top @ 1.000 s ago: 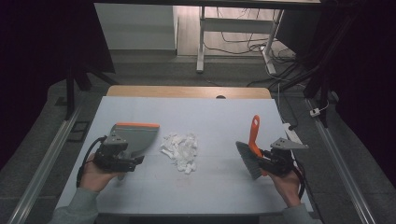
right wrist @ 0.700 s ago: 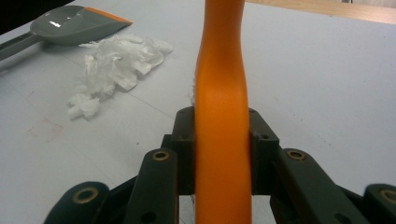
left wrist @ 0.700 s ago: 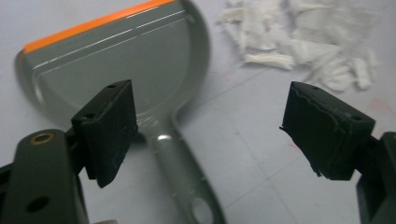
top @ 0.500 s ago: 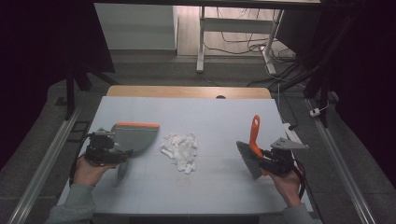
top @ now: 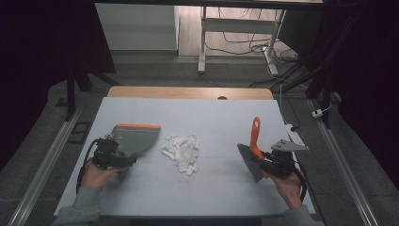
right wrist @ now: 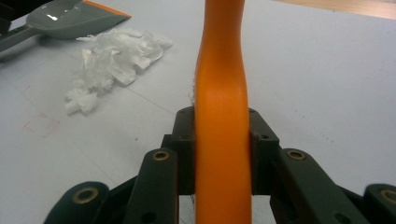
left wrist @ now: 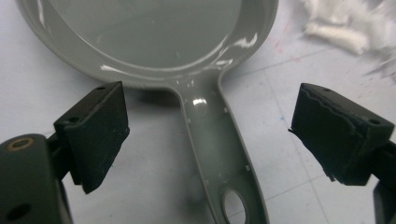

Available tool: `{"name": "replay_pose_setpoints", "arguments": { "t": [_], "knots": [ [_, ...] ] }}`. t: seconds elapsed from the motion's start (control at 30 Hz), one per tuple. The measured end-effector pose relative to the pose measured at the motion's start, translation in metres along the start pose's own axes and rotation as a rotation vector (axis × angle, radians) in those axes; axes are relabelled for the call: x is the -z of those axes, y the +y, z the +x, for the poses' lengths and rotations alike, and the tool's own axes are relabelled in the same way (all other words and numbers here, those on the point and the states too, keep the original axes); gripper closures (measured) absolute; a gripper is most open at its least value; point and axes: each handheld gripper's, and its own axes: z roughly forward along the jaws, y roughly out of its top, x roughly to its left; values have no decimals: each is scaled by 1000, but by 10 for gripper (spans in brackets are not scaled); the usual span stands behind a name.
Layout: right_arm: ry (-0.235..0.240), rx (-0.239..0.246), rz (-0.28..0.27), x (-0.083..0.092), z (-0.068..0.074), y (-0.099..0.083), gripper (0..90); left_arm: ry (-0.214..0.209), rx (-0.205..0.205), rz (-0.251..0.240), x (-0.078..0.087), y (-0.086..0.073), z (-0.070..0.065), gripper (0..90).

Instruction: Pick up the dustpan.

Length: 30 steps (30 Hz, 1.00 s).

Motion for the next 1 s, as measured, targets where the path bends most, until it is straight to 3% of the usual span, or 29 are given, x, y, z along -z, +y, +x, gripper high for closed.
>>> {"name": "replay_pose_setpoints", "arguments": {
  "t": [0.2,0.5,1.0],
  "knots": [
    [0,2,2,-1,0,0,701,8,25,20,-11,-1,-1,131],
    [-3,7,7,-2,1,-1,701,64,34,31,-25,-2,-5,172],
    [-12,6,8,-2,1,-1,700,16,119,-13,-30,-4,7,391]
  ]
}}
